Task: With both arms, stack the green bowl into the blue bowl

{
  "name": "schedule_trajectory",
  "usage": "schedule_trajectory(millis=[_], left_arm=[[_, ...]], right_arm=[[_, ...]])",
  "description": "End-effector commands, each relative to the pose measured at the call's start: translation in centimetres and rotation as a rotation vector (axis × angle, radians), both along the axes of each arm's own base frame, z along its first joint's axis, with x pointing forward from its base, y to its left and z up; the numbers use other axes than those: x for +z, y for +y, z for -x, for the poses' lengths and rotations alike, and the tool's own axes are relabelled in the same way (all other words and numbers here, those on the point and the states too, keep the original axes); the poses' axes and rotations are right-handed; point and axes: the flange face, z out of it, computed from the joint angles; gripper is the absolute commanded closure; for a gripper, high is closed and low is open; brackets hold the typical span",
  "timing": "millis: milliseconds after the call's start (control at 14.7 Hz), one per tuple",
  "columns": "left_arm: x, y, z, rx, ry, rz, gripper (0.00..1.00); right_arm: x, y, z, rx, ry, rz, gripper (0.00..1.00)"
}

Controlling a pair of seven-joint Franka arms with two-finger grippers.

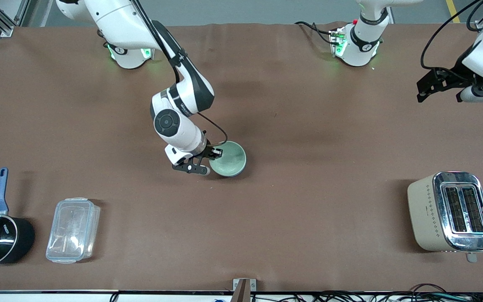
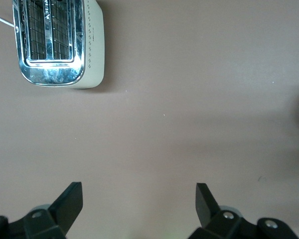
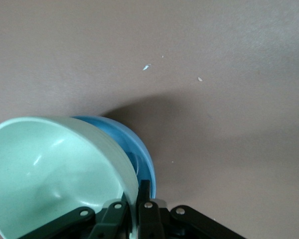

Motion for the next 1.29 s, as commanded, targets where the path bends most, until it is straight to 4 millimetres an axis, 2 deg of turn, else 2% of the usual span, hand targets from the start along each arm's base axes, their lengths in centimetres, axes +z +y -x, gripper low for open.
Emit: schedule_trajectory(millis=[0,407,1019,1086,1222], left_arm=[[0.6,0.1,1.1,-0.006,-0.012,0.011,0.00],[0.2,0.5,-0.1,-0.003,-0.007,0.011,0.00],[0.9,0.4,-0.1,0.006,-0.020,0.030,0.00],[0.8,0.4,-0.2,0.004,-0.019,0.030,0.00],[0.5,0.4,-0.4,0.004,-0.013,0.030,0.00]], right_arm=[[-0.4,0.2,0.3,0.004,-0.012,0.008,0.96],[-0.9,0.3,0.8,0.010,0.000,0.015,0.95],[-1.3,1.3,1.9,0.021,0.010,0.021,0.93],[-1.3,1.5,2.0,0.023,0.011,0.021,0.92],[-1.2,1.4,1.9,0.018,0.011,0.019,0.77]])
